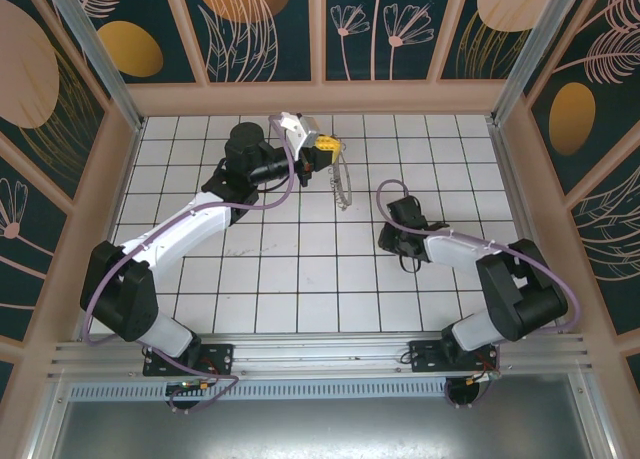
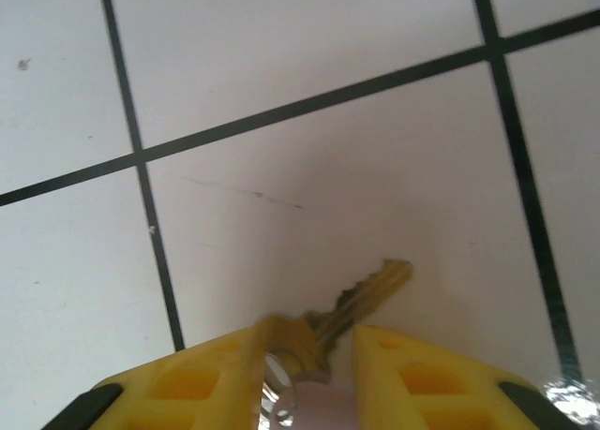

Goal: Put the keys on the keyring

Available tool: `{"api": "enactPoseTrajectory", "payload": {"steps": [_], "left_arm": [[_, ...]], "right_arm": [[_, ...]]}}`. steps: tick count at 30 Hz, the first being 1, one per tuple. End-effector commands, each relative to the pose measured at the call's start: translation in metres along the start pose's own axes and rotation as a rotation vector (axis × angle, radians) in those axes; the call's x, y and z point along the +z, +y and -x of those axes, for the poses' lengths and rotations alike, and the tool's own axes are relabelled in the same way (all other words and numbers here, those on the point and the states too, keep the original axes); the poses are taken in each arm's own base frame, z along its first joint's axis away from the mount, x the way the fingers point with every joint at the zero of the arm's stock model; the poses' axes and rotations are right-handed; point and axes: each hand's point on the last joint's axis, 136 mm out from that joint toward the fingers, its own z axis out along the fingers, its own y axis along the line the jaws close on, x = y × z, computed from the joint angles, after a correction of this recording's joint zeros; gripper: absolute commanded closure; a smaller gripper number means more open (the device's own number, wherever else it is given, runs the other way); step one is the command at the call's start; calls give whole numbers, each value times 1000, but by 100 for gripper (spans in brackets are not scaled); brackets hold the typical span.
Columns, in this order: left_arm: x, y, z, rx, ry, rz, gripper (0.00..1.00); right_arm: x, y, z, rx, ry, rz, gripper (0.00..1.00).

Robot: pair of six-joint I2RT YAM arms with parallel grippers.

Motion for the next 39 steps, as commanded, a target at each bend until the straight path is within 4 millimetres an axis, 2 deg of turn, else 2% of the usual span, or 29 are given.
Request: {"api": "enactPoseTrajectory", "payload": {"steps": [1,13,18,22,26,30,33,36,37,38,39], "left_arm": [[-7,-7,30,53,-82,3,100],[-7,-7,30,55,-82,7,100],[-8,-6,30,57,-82,15,100],[-8,-6,29,57,-82,16,100],[-8,-6,29,57,-82,17,100],[-8,-6,28,54,-82,15,100],[-7,-5,28,53,-81,14,100],[-7,-5,29,53,-82,13,100],[-7,-5,29,55,-83,13,100],[-7,-5,30,56,-84,13,100],[-6,-5,30,55,-85,14,100]], "right_arm": [[1,7,5,-34,-13,-6,74],[6,11,-1,-57,9,-8,81],[7,13,-3,-66,19,-6,100],[-2,17,5,-62,-3,6,100],[-24,28,23,-46,-70,57,100],[-39,33,32,-16,-101,123,100],[-42,29,35,0,-113,133,100],[-37,28,27,-2,-74,139,100],[-34,26,24,-2,-58,134,95],[-32,25,21,2,-43,125,85],[-29,23,18,4,-30,116,79]]}}
